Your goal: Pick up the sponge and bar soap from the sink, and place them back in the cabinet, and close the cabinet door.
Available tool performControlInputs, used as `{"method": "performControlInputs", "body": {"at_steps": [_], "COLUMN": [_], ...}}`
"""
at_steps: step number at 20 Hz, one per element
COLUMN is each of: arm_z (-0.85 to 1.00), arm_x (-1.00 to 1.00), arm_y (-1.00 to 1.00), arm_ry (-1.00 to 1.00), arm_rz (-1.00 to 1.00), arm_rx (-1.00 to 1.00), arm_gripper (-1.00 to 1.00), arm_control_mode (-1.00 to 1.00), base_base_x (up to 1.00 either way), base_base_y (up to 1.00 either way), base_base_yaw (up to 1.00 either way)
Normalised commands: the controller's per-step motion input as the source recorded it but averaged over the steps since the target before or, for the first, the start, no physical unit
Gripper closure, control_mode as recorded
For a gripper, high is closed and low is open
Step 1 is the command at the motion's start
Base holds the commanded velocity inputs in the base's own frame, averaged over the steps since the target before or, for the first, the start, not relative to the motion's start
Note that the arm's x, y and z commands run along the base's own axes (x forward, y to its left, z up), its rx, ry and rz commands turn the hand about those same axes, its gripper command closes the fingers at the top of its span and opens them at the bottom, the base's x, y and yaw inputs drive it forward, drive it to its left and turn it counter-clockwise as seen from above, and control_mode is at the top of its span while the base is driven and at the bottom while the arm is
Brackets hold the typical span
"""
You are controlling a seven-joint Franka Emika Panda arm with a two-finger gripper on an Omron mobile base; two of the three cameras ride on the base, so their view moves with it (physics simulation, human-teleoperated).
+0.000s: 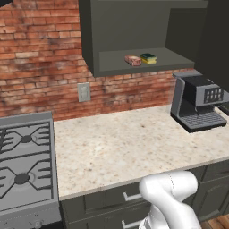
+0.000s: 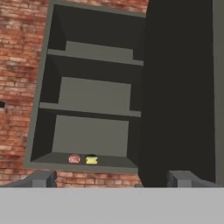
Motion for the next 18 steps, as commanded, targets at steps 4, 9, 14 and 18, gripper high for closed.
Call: {"method": "performControlInputs", "body": {"at_steps": [4, 9, 14, 18], "arm_z": [0.00, 0.00, 0.00, -0.01], "arm_x": [-0.11, -0.10, -0.02, 0.00], "arm_y": [-0.31, -0.29, -0.25, -0.24], "arm_ry": [0.00, 0.00, 0.00, 0.00], "arm_rz": [0.00, 0.00, 0.00, 0.00], "arm_rx": [0.00, 0.00, 0.00, 0.00], "arm_gripper": [-1.00, -1.00, -1.00, -1.00], "arm_control_mode": [-1.00, -1.00, -1.00, -1.00], "base_base_x": [0.00, 0.00, 0.00, 0.00], "base_base_y": [0.00, 0.00, 0.00, 0.00], "base_base_yaw": [0.00, 0.00, 0.00, 0.00]}}
